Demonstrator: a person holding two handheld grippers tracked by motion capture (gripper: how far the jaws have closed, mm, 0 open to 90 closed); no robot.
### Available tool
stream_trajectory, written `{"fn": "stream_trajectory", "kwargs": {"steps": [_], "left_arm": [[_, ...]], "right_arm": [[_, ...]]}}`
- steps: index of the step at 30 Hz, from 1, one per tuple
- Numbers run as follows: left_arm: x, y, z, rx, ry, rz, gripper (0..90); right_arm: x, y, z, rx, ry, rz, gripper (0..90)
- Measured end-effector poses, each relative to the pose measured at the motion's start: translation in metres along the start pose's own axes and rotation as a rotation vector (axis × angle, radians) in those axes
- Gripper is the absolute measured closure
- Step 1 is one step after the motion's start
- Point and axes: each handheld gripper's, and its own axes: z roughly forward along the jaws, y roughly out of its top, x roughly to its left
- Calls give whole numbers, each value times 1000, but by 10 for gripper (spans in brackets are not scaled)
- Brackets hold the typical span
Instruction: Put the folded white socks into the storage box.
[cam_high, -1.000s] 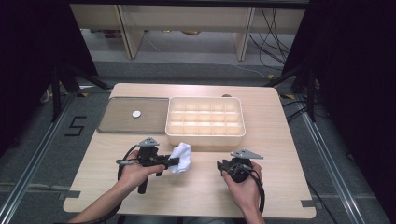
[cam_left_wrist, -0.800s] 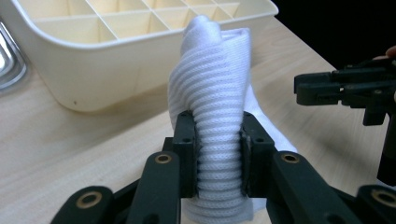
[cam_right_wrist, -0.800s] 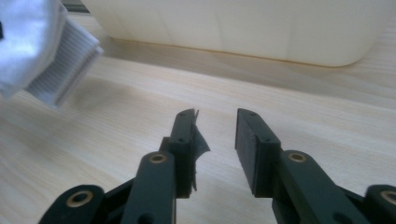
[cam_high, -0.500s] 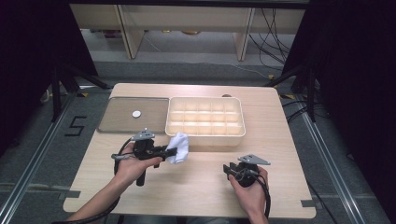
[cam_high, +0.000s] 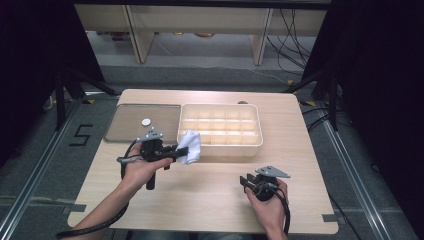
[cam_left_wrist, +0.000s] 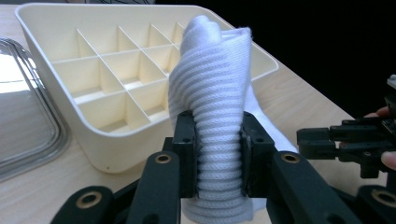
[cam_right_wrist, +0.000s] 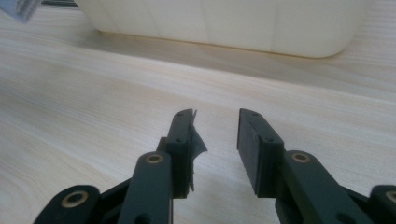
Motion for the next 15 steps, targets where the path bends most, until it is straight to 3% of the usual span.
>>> {"fn": "stream_trajectory", "kwargs": {"steps": [8, 9, 15], "left_arm": [[6, 15, 8, -17, 32, 9, 719], [7, 17, 9, -12, 44, 15, 719], [18, 28, 20, -4, 70, 10, 719]], "right_arm": [[-1, 0, -2, 6, -5, 1, 669], [4, 0, -4, 30, -12, 47, 668], [2, 0, -3, 21, -7, 37, 667]]}}
